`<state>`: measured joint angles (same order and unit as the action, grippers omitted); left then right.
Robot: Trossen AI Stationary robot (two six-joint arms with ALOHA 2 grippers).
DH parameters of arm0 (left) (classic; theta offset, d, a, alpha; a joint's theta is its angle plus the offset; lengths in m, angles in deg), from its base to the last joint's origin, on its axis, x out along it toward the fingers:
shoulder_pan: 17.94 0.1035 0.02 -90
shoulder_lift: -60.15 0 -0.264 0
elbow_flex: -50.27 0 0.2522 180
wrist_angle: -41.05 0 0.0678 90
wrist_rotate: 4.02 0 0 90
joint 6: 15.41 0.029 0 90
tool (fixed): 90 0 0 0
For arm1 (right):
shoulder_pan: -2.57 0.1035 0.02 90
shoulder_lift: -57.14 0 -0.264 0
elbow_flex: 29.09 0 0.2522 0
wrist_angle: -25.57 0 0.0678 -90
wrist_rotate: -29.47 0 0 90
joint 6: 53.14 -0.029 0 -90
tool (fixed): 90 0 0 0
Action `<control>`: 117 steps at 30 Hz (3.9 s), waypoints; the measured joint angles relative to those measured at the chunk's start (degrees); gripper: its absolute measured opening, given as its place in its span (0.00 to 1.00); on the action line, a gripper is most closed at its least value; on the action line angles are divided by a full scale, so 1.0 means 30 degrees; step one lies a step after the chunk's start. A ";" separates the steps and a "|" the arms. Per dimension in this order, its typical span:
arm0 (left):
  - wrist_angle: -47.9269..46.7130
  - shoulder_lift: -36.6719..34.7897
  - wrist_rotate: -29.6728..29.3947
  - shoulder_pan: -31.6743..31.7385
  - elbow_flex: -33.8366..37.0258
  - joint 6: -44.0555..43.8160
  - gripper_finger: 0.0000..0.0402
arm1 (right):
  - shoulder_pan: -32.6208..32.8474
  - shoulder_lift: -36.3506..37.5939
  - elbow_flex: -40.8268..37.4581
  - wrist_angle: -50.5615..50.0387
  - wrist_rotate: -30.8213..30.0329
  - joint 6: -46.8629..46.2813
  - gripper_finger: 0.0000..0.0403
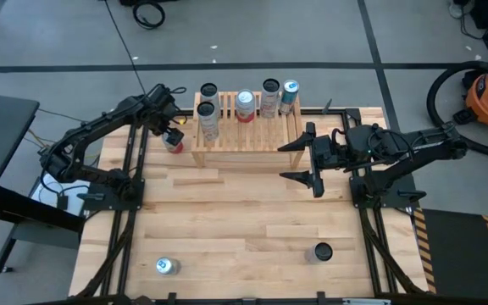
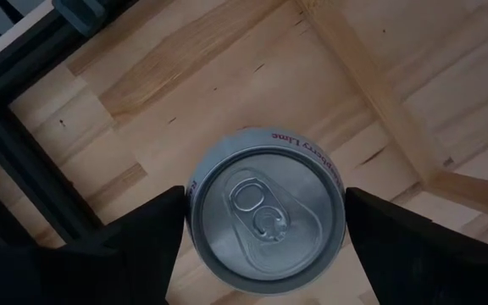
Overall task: Place canned beverage on shelf
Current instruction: Put the pink white soda can on the shelf aligned with the other pink white soda can
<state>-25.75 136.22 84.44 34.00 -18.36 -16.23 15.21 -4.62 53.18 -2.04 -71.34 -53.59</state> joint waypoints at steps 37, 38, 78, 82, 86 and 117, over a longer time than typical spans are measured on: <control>0.1133 0.0051 -0.0619 -0.0022 0.0066 -0.0610 0.78 | 0.0001 0.0000 0.0002 0.0000 0.0007 0.0009 0.80; 0.1157 0.0051 -0.0622 -0.0029 0.0066 -0.0695 0.78 | -0.0002 0.0000 0.0002 0.0000 0.0007 0.0007 0.80; -0.1655 0.0000 0.0867 0.0007 0.0007 -0.2491 0.78 | -0.0003 0.0000 0.0002 -0.0006 -0.0182 0.0008 0.80; -0.1500 0.0000 0.0899 -0.0166 0.0016 -0.1113 0.78 | 0.0000 0.0000 0.0002 0.0000 -0.0182 0.0007 0.80; -0.1280 -0.0029 0.0874 -0.0226 0.0022 -0.0547 0.78 | -0.0004 0.0000 -0.0005 0.0000 -0.0175 0.0022 0.80; 0.0043 0.0000 0.1415 -0.0226 0.0056 -0.3094 0.78 | -0.0004 0.0000 -0.0005 -0.0004 0.0036 0.0036 0.80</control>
<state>-25.62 136.22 88.68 33.32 -18.19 -25.51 15.20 -4.62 53.16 -2.05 -71.23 -53.48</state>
